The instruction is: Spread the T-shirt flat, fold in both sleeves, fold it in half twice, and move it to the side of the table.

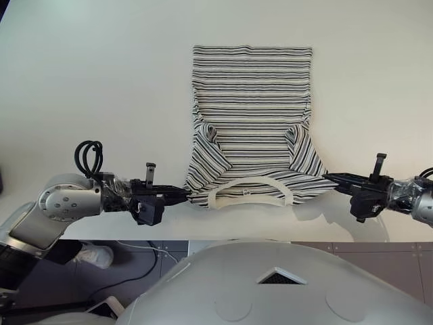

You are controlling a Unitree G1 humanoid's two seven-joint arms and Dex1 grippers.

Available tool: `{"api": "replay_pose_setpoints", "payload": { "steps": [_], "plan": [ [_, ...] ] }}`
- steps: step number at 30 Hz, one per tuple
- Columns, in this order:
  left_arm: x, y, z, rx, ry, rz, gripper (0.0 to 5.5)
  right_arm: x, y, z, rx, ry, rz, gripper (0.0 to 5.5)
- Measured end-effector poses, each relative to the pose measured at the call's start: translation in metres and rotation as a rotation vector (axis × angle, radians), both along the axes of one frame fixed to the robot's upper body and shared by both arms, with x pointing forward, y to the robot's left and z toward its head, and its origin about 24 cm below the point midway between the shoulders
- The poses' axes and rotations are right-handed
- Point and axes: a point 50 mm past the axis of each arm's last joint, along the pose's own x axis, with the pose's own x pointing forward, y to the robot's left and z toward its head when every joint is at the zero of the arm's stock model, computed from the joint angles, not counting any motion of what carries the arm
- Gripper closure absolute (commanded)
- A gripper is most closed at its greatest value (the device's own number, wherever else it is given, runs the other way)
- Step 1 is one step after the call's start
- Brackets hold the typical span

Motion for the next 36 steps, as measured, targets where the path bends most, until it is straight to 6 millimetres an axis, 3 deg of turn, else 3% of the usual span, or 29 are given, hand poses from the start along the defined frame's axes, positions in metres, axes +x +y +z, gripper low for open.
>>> {"api": "replay_pose_setpoints", "payload": {
  "steps": [5,10,13,16,21,23,29,31,32,36],
  "plan": [
    [-0.002,-0.003,0.036,-0.036,0.209,0.085,5.40,-0.001,0.006,0.045,0.041,0.167,-0.016,5.39],
    [0.003,-0.007,0.059,-0.078,0.321,0.131,5.40,-0.004,0.005,0.064,0.070,0.331,-0.093,5.39],
    [0.034,-0.011,0.069,-0.125,0.164,0.191,5.40,0.020,0.004,0.075,0.110,0.292,-0.139,5.39],
    [0.074,-0.012,0.066,-0.150,0.004,0.289,5.40,0.050,0.002,0.079,0.127,0.232,-0.180,5.39],
    [0.147,-0.025,0.047,-0.195,-0.193,0.490,5.40,0.130,0.005,0.064,0.229,0.077,-0.346,5.39],
    [0.163,-0.024,0.040,-0.199,-0.233,0.563,5.40,0.150,0.004,0.054,0.240,0.085,-0.398,5.39],
    [0.194,-0.023,0.023,-0.196,-0.290,0.645,5.40,0.184,-0.005,0.014,0.199,0.178,-0.518,5.39],
    [0.198,-0.030,0.012,-0.182,-0.274,0.624,5.40,0.187,-0.004,0.003,0.198,0.210,-0.532,5.39],
    [0.201,-0.035,-0.002,-0.160,-0.243,0.616,5.40,0.190,-0.002,-0.006,0.185,0.234,-0.542,5.39],
    [0.201,-0.035,-0.038,-0.109,-0.191,0.669,4.71,0.206,0.009,-0.020,0.233,0.208,-0.638,4.55]
  ]
}}
